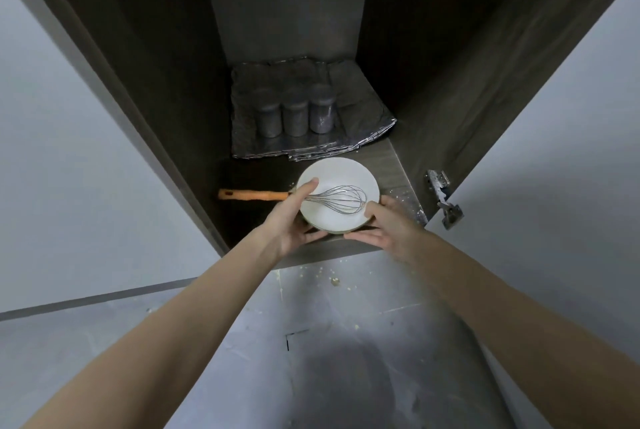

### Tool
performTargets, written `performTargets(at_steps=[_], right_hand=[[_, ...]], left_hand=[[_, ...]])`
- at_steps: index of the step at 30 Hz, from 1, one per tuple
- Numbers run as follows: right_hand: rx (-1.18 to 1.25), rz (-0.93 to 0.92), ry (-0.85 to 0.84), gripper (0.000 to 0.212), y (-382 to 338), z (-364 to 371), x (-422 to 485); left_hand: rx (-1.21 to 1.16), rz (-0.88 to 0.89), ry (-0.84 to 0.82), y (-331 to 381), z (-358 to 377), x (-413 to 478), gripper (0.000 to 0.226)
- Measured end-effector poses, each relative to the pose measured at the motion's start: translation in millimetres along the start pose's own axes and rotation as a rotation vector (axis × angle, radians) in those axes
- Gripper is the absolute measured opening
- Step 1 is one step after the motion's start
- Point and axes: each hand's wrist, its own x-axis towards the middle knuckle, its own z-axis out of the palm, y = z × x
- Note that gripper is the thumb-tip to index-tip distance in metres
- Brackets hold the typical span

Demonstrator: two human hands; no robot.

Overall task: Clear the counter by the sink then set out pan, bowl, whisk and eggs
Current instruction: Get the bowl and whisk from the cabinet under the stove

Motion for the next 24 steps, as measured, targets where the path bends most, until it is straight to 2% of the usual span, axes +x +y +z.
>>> performTargets(at_steps=[5,10,12,14,18,21,24], right_hand=[[-0.028,0.074,0.004,0.04,-20,-9,-44],[-0.072,0.156,0.01,0.023,-54,-11,-117],[-0.078,0.196,-0.011,0.024,-69,-8,-148],[-0.09,0.244,-0.035,0.033,-92,-3,-183],[-0.067,0.306,-0.053,0.039,-132,10,-252],[-0.058,0.349,-0.096,0.043,-168,22,-309],[-0.09,0.374,-0.12,0.031,-212,38,-369]], left_hand=[[0.038,-0.041,0.056,2,16,-37,0.025],[0.086,-0.04,0.104,13,34,-109,0.05],[0.09,-0.029,0.118,22,44,-143,0.046],[0.102,-0.016,0.132,39,60,-184,0.031],[0.123,0.019,0.165,74,85,-263,0.021],[0.125,0.022,0.188,106,102,-327,0.023],[0.122,0.015,0.208,140,118,-389,0.031]])
